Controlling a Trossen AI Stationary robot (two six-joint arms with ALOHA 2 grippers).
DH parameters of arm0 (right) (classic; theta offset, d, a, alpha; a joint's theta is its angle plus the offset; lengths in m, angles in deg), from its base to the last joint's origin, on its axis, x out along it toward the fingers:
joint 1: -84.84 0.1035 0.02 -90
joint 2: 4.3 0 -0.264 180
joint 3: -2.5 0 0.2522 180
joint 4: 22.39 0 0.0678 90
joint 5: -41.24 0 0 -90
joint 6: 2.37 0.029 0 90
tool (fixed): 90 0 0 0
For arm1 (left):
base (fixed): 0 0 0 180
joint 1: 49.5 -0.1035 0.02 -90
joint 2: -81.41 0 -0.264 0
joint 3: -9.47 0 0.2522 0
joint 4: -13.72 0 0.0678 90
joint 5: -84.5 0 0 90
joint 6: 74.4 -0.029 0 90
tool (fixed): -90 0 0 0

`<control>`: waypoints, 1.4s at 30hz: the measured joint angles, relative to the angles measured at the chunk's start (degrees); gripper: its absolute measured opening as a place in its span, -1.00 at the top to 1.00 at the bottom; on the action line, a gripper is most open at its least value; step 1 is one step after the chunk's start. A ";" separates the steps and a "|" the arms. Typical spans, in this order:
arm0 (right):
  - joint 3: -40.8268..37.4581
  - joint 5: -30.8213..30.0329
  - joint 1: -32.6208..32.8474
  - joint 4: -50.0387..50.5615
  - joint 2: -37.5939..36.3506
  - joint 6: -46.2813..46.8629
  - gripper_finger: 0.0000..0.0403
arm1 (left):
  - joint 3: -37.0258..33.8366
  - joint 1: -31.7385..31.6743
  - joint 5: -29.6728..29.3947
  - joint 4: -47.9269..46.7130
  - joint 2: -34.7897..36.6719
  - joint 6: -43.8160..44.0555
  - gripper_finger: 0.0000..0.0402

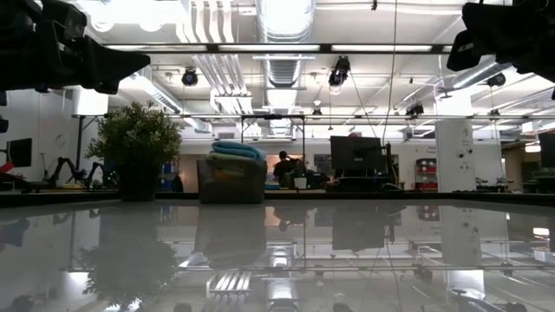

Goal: Fold microfiber towels
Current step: Return to Home Position

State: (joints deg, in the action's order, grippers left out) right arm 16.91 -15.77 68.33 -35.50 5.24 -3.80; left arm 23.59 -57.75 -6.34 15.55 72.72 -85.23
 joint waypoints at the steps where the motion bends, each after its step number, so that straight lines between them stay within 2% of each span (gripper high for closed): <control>1: 0.00 0.00 0.00 0.00 0.00 0.00 0.96 | -0.01 0.00 0.00 0.00 -0.28 0.00 1.00; 20: -0.03 -0.04 0.00 0.04 0.00 -0.03 0.96 | -0.09 0.00 0.00 0.01 -3.23 -0.01 1.00; 42: -0.07 -0.05 0.00 0.04 0.00 -0.05 0.96 | -0.11 0.00 -0.02 0.01 -3.22 -0.02 1.00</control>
State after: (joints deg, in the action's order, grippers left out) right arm 16.84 -15.81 68.33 -35.46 5.24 -3.85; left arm 23.48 -57.75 -6.36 15.55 69.50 -85.25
